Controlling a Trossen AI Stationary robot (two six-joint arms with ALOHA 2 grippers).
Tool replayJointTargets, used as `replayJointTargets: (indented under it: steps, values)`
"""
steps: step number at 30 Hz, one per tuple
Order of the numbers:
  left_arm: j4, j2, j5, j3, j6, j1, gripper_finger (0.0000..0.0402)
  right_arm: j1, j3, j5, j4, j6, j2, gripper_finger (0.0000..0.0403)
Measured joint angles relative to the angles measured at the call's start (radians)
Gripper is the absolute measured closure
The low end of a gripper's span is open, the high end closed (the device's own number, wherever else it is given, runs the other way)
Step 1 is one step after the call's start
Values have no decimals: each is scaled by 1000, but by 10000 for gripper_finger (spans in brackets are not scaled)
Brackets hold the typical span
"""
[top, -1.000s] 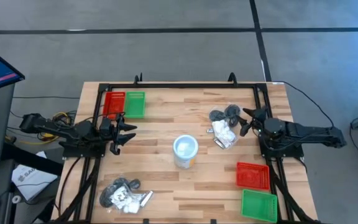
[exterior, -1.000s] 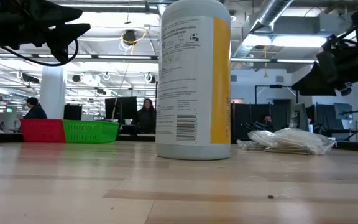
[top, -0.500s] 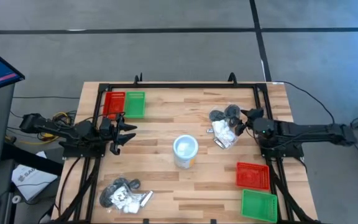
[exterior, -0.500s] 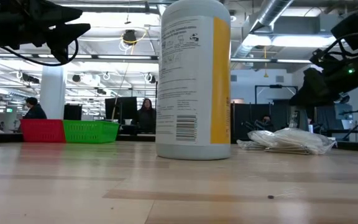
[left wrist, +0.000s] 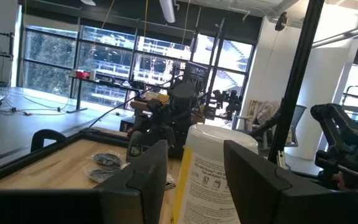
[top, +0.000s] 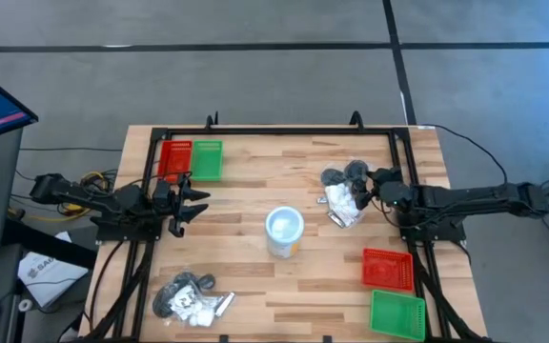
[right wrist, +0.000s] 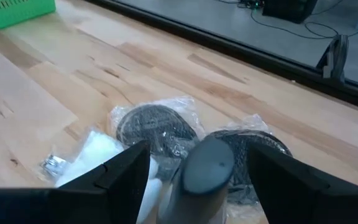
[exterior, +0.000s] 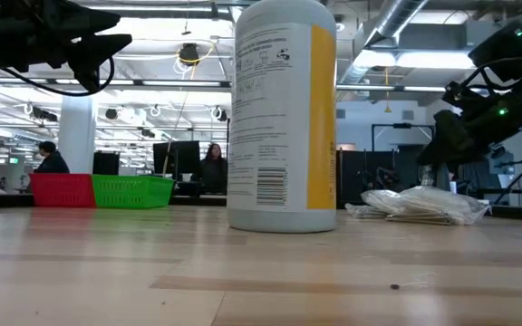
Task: Pick & Place Travel size toiletries
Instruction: Put the gray deodorant bottle into the bottom green basket
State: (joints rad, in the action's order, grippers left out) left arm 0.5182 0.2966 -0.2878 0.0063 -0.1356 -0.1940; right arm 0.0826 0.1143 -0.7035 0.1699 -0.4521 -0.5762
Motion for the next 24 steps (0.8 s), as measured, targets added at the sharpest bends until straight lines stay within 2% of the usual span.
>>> replayJointTargets:
  steps: [6,16,24]
  values:
    - [0,0,0,0,0,0,251,0,0,0,-3,-69,-90,148]
    - [0,0,0,0,0,0,251,0,0,0,-126,-73,-219,148]
    - [0,0,0,0,0,0,251,0,0,0,-127,-125,-277,161]
